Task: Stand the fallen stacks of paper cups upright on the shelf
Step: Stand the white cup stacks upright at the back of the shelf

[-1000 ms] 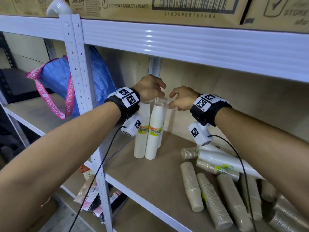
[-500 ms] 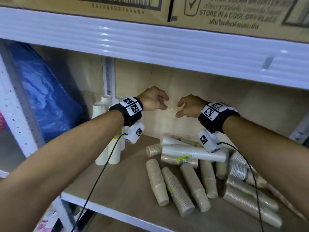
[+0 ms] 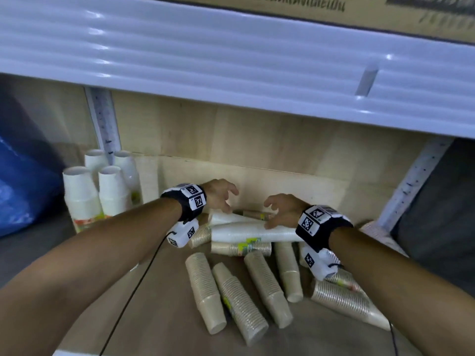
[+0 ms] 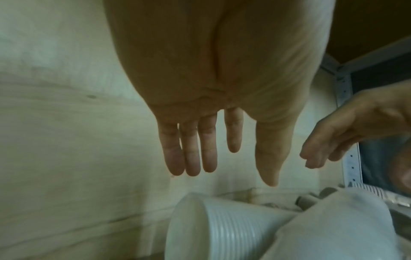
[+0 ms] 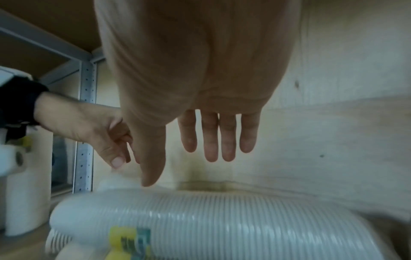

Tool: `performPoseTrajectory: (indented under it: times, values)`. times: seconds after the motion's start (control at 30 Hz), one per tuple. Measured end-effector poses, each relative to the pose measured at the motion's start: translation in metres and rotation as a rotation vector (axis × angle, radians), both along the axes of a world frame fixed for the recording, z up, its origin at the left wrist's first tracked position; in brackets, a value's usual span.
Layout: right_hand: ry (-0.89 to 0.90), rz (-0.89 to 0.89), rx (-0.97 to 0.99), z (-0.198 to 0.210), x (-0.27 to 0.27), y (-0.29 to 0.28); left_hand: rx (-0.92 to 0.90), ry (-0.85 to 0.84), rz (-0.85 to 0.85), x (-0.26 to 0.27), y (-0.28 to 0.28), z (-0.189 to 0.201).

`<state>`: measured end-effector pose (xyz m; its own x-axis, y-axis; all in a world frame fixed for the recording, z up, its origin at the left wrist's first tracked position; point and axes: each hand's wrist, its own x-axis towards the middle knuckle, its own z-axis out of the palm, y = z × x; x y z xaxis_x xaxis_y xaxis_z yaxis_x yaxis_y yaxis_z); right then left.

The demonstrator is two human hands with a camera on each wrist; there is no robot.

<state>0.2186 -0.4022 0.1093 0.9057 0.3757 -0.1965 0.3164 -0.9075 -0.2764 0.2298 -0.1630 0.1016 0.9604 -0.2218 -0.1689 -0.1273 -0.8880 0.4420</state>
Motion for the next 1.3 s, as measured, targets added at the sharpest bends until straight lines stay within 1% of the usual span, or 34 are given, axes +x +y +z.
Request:
performPoseTrajectory:
  times: [0.13,0.27,0.43,0.57,0.83,1.1,1.2,1.3]
  values:
    - [0.050,0.034,0.000,-0.023,0.004,0.001,0.107,0.050,-0.067,0.009,-0.006,-0.018]
    - [0.057,0.072,-0.074,-0.039,0.009,0.003,0.212,0.109,-0.110,0.016,-0.015,-0.026]
    - [0.041,0.125,-0.118,-0.051,0.012,0.003,0.383,0.156,-0.198,0.021,-0.026,-0.032]
    - [0.032,0.130,-0.108,-0.053,0.013,0.003,0.430,0.155,-0.224,0.022,-0.030,-0.032]
    - [0.035,0.148,-0.122,-0.048,0.006,0.000,0.405,0.150,-0.165,0.014,-0.026,-0.025]
    - [-0.016,0.095,-0.075,-0.028,-0.007,-0.013,0.294,0.084,-0.055,-0.006,-0.004,0.004]
    - [-0.048,0.065,-0.036,-0.018,-0.014,-0.020,0.211,0.082,-0.004,-0.019,0.009,0.017]
    - [-0.080,0.023,0.037,-0.006,-0.021,-0.022,0.067,0.057,0.081,-0.036,0.025,0.022]
